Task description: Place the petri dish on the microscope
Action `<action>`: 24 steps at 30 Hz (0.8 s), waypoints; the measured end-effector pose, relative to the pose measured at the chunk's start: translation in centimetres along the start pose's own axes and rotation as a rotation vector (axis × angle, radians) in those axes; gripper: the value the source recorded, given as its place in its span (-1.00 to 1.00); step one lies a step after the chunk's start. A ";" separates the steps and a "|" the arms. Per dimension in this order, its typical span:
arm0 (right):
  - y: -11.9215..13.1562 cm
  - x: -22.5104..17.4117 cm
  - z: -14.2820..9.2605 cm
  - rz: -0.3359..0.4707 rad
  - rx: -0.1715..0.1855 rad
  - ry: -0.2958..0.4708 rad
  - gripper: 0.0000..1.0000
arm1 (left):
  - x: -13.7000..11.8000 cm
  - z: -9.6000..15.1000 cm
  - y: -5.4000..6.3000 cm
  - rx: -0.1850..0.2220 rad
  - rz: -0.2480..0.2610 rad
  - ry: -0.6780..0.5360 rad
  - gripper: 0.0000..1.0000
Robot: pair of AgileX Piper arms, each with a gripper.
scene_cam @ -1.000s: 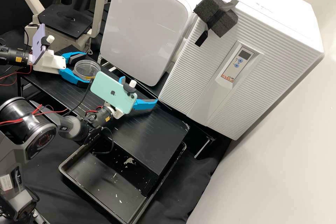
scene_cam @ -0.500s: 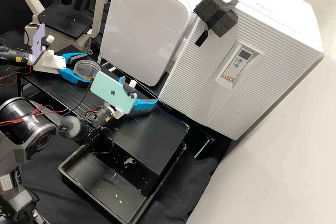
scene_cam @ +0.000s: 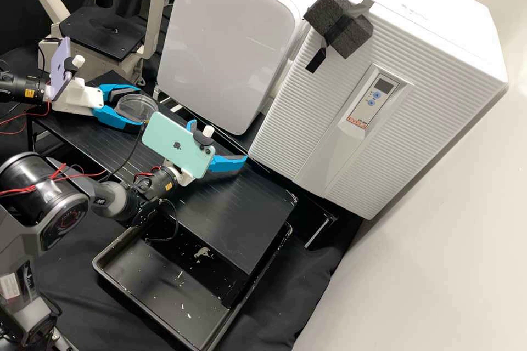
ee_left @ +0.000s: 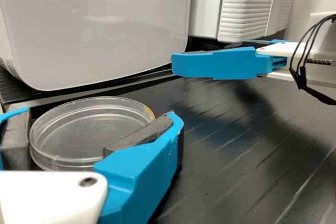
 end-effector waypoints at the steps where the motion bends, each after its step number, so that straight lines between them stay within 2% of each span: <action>1: 0.0 0.0 0.0 0.000 0.000 0.000 1.00 | 0.0 0.0 0.0 0.000 0.000 0.000 -1.00; 20: 0.0 0.0 0.0 0.000 0.000 0.000 1.00 | 0.1 -0.3 0.1 -0.002 0.002 0.002 -1.00; 24: 0.0 0.0 0.0 0.000 0.000 0.000 1.00 | -0.2 -0.2 0.6 0.001 0.015 0.002 -1.00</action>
